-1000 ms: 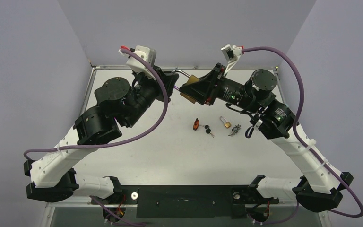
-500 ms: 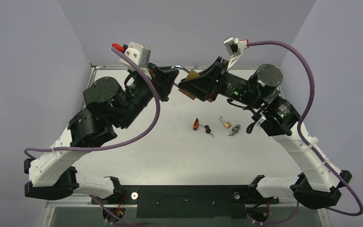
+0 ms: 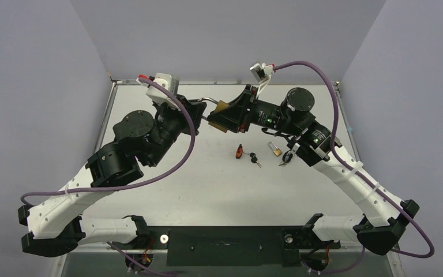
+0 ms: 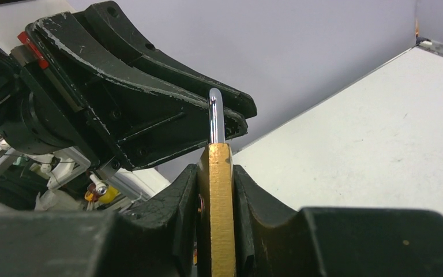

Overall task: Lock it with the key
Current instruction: Lock the lock.

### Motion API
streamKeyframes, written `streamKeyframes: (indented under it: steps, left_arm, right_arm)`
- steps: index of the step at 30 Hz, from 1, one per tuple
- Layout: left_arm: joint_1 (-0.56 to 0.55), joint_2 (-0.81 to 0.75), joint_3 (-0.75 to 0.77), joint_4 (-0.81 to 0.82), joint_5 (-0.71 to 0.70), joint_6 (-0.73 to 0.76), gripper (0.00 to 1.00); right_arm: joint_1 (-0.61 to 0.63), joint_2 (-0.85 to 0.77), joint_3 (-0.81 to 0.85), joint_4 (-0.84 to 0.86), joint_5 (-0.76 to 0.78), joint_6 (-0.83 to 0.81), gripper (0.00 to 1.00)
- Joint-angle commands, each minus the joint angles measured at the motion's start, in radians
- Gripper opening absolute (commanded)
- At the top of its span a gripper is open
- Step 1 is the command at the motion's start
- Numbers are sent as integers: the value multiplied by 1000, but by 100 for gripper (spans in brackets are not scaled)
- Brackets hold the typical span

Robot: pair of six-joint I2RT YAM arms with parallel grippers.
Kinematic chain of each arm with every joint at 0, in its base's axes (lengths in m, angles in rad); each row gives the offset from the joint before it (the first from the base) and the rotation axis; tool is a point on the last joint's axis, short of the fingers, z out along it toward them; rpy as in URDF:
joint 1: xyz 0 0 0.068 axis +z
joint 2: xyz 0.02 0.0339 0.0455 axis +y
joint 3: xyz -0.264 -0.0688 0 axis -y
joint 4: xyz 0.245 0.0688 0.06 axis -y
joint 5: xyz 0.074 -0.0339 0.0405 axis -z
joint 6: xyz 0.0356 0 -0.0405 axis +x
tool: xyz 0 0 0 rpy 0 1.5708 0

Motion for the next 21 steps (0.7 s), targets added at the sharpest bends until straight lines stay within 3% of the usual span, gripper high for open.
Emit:
streamKeyframes:
  steps: [1,6,8,12,21]
  left_arm:
    - [-48,31,-90,43,478,-192,0]
    - [43,-17,-158,92,467,-214,0]
    - [86,-24,-170,112,497,-214,0]
    - [173,-42,-201,154,578,-217,0]
    - [255,-32,-195,199,719,-222,0]
  right_arm:
    - [-34,95,-116,354,158,17,4]
    - [-51,41,-240,448,96,43,19]
    - [-61,21,-288,503,63,65,33]
    - [-81,-13,-363,574,20,99,46]
    - [-108,-42,-454,631,-25,120,59]
